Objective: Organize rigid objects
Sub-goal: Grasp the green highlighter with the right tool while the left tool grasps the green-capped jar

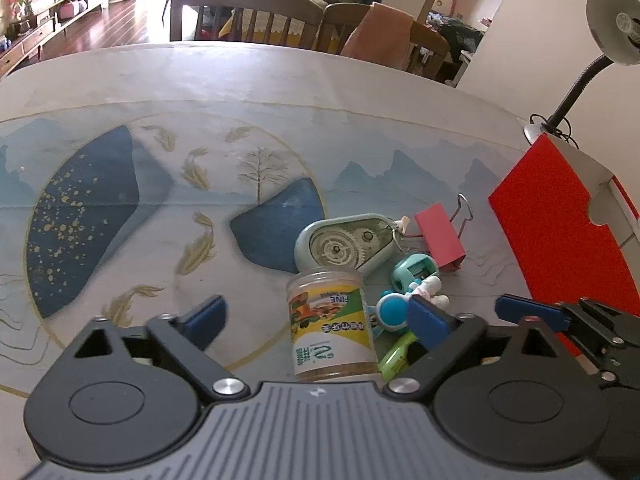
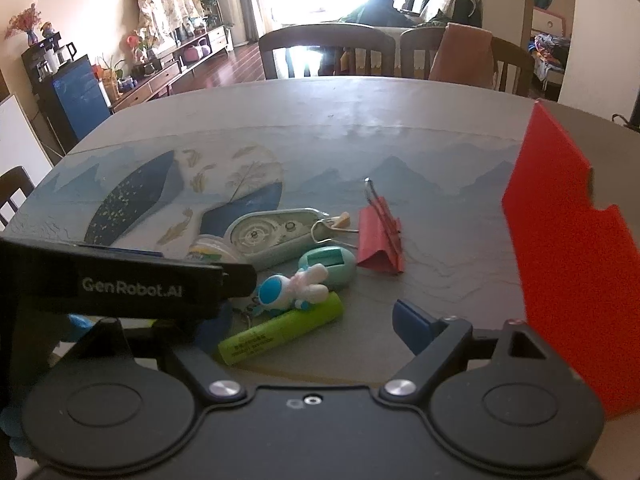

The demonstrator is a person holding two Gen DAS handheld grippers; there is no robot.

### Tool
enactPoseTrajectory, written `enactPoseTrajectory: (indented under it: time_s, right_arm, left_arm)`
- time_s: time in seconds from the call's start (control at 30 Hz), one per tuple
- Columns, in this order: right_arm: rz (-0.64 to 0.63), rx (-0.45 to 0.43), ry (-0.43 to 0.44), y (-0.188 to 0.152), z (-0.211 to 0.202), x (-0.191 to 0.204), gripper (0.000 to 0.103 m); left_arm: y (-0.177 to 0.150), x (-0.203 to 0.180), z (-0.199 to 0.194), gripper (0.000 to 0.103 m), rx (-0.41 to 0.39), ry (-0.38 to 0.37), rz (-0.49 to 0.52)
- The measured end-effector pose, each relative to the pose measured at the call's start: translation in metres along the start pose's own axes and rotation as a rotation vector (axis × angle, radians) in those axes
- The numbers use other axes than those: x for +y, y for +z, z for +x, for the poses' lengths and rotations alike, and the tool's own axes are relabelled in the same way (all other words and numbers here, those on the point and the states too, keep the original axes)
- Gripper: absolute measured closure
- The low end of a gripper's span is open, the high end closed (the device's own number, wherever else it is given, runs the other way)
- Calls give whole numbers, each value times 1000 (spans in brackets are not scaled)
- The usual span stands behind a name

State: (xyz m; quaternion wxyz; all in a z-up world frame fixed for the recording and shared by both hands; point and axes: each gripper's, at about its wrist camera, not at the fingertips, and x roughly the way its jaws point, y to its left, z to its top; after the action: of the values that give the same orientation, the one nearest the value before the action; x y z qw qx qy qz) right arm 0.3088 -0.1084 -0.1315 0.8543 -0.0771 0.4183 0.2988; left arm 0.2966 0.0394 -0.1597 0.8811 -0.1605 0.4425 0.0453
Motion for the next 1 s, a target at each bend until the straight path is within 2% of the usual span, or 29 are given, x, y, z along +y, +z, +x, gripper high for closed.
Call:
enactPoseTrajectory:
  time_s: [0.13, 0.37, 0.57, 0.67, 0.8, 0.87, 1.0]
  right_arm:
    - [-3, 9, 1, 0, 8, 4, 16]
    - [-16, 40, -14, -7, 18, 5, 20]
    - [-38, 45, -43, -17, 15, 3, 24]
    - [-40, 41, -54, -18, 12, 3, 32]
    - [-41, 36, -87, -19, 9, 2, 51]
    - [-41, 35, -95, -18, 9, 1, 58]
    - [-33, 39, -105, -15, 9, -3, 82]
  left_arm:
    - [-1, 1, 3, 27, 8, 0, -6]
    - [-6, 5, 5, 34, 15, 3, -2]
    - [-13, 1, 2, 39, 5, 3, 42]
    - [-18, -1, -1, 47, -1, 2, 57]
    - [-22, -3, -3, 60, 0, -5, 76]
    - [-23, -5, -4, 60, -3, -1, 84]
    - [-23, -7, -4, 60, 3, 6, 94]
